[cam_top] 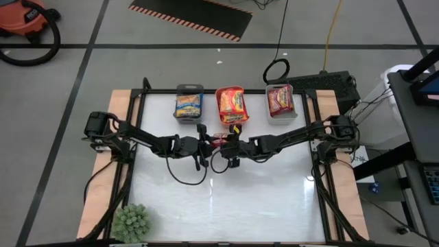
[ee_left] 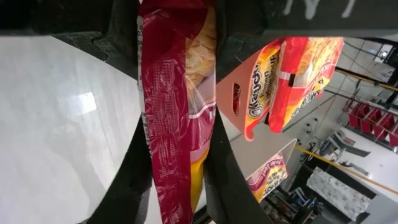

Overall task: Sort Maruchan noodles
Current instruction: Put the red noodle pack into the gray bin

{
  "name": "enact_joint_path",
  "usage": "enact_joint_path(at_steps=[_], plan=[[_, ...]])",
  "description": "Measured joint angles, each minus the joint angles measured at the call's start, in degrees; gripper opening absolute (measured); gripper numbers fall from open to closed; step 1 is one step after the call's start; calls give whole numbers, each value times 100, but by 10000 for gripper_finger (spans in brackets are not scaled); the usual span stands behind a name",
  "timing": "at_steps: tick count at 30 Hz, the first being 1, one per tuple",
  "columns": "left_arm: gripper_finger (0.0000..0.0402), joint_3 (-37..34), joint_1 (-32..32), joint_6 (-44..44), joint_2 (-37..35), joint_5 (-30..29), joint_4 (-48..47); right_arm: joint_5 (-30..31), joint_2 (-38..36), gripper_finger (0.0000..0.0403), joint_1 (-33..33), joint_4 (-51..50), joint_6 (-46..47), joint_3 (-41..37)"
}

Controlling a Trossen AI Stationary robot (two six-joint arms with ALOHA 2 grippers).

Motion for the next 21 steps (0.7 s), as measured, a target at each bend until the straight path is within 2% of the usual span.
enact_joint_path(at_steps=[4, 10, 13, 21], plan=[[165, 0, -38, -215, -1, -106, 6, 36, -2, 113, -12, -20, 0, 0], [252, 2, -120, -472, -4, -150, -93, 75, -58, 104, -24, -179, 7, -4], [281, 4, -188, -472, -26, -153, -226, 148, -131, 107, -22, -413, 39, -7], [291, 10, -328, -644, -296, -438, -339, -68, -576, 106, 23, -1034, 335, -7]])
